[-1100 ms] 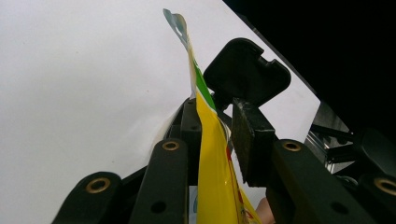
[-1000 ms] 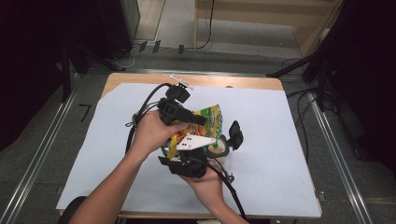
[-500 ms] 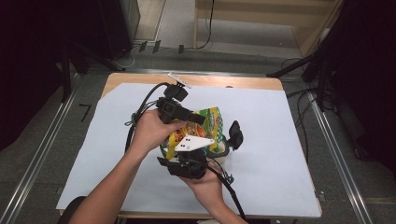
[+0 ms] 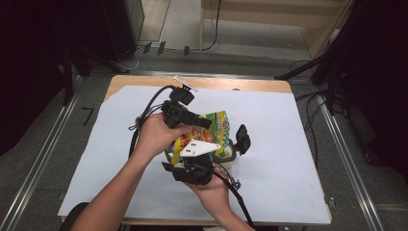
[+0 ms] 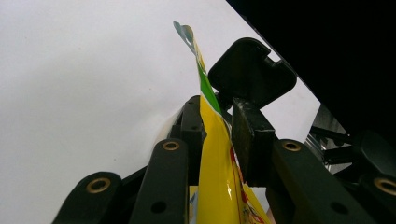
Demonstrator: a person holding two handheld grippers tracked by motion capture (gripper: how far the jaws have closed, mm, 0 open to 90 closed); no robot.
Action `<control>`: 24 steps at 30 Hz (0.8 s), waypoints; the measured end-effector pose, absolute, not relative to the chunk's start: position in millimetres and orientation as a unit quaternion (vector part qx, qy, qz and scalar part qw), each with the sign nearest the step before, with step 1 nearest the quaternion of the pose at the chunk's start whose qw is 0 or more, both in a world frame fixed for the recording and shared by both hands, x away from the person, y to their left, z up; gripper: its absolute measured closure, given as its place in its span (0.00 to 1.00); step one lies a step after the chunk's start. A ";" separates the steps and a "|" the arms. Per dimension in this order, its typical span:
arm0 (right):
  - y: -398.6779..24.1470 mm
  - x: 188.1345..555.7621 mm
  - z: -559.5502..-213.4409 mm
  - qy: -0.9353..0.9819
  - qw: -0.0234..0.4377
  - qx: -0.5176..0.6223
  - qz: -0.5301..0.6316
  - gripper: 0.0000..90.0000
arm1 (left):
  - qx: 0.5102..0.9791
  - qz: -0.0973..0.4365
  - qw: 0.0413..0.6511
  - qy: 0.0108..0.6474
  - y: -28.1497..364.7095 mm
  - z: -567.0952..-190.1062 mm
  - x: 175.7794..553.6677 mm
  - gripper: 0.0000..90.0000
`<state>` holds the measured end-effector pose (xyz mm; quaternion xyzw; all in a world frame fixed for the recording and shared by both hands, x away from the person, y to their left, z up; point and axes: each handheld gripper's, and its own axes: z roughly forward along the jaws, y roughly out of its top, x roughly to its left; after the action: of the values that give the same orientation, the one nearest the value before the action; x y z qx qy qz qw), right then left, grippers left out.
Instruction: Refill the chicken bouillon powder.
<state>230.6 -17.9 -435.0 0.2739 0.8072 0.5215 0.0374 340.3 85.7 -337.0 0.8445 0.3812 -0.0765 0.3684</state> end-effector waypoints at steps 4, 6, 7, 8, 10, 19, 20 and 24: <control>-18.1 231.5 -436.0 0.808 0.039 0.274 0.520 0.73 | 0.845 -0.077 0.367 0.381 85.2 -337.3 340.1 0.84; -18.4 232.0 -436.3 0.809 0.039 0.274 0.519 0.73 | 0.845 -0.076 0.368 0.380 84.7 -337.1 339.6 0.84; -18.7 232.4 -436.4 0.809 0.039 0.274 0.518 0.73 | 0.845 -0.076 0.368 0.380 84.6 -337.2 339.7 0.84; -18.9 232.8 -436.7 0.809 0.039 0.274 0.518 0.73 | 0.845 -0.077 0.367 0.381 84.6 -337.7 340.0 0.84; -18.9 232.8 -436.6 0.809 0.038 0.276 0.517 0.73 | 0.845 -0.079 0.366 0.381 85.3 -338.9 341.7 0.84; -17.9 231.2 -434.5 0.809 0.032 0.277 0.518 0.72 | 0.839 -0.089 0.369 0.389 89.2 -341.7 346.4 0.84; -17.8 231.0 -434.2 0.809 0.032 0.277 0.517 0.72 | 0.839 -0.089 0.369 0.390 89.5 -341.6 346.5 0.84; -17.6 230.6 -433.7 0.809 0.033 0.276 0.518 0.72 | 0.838 -0.089 0.371 0.389 89.9 -341.3 346.6 0.84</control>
<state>230.6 -17.6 -433.7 0.2759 0.8092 0.5177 0.0333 346.6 89.9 -341.3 0.8385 0.3889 -0.0892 0.3711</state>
